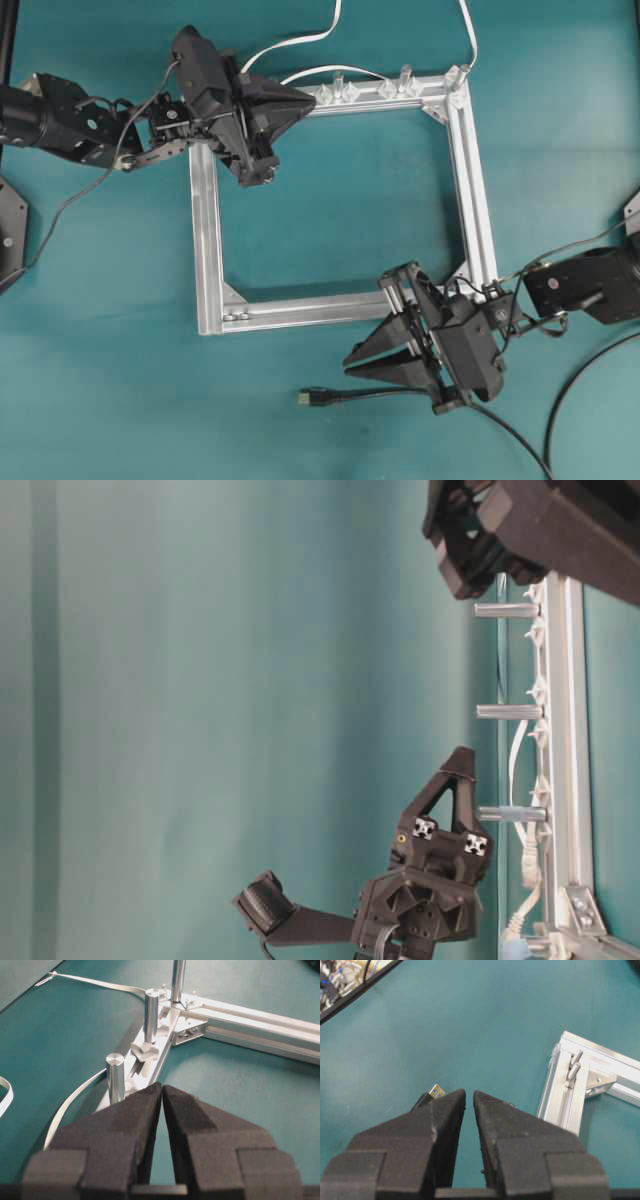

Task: Insert the wire through the string loop located on the right side.
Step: 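Open the right gripper and lower it over the black USB cable plug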

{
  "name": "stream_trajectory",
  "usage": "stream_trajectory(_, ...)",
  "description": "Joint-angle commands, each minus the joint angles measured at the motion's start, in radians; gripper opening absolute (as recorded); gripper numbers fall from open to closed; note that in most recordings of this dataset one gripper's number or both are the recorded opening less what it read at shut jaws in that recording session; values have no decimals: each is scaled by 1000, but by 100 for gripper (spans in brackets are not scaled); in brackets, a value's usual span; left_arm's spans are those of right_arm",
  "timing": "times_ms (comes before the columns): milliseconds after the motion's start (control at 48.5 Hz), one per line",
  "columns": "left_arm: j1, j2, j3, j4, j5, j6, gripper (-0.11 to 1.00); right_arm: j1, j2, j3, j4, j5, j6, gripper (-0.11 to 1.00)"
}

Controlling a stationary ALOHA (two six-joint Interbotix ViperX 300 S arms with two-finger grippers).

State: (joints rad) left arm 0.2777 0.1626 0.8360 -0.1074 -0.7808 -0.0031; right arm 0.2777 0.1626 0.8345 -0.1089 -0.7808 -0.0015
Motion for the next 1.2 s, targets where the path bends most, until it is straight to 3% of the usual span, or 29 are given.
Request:
stream_trajectory(0,-3,-31,-20,41,31,-3,15,0,-5,-14,3,-5,11,24)
stream_trajectory(41,-3,-35,-21,41,52,-3,13,-2,0,-14,11,6,11,22)
stream_trajectory(103,-3,-41,-21,43,74,-3,1,0,2,-15,12,34,9,9)
stream_trajectory(186,-5,-49,-20,41,83,-3,0,0,2,-15,11,75,9,0)
stream_trajectory(536,-8,-52,-25,41,117,-5,1,3,-2,-60,14,101,12,1)
stream_trajectory(598,-11,-54,-26,41,123,-5,12,5,-2,-61,17,103,18,1)
stream_trajectory(701,-18,-58,-23,41,129,-3,40,6,-2,-60,38,101,26,18)
stream_trajectory(804,-18,-72,-15,43,135,-3,66,15,0,-57,71,91,25,48)
stream_trajectory(928,-18,-83,-8,41,144,-3,64,31,0,-52,132,60,25,80)
stream_trajectory(1175,-18,-91,-2,41,149,-3,64,109,15,-32,382,-43,-3,78)
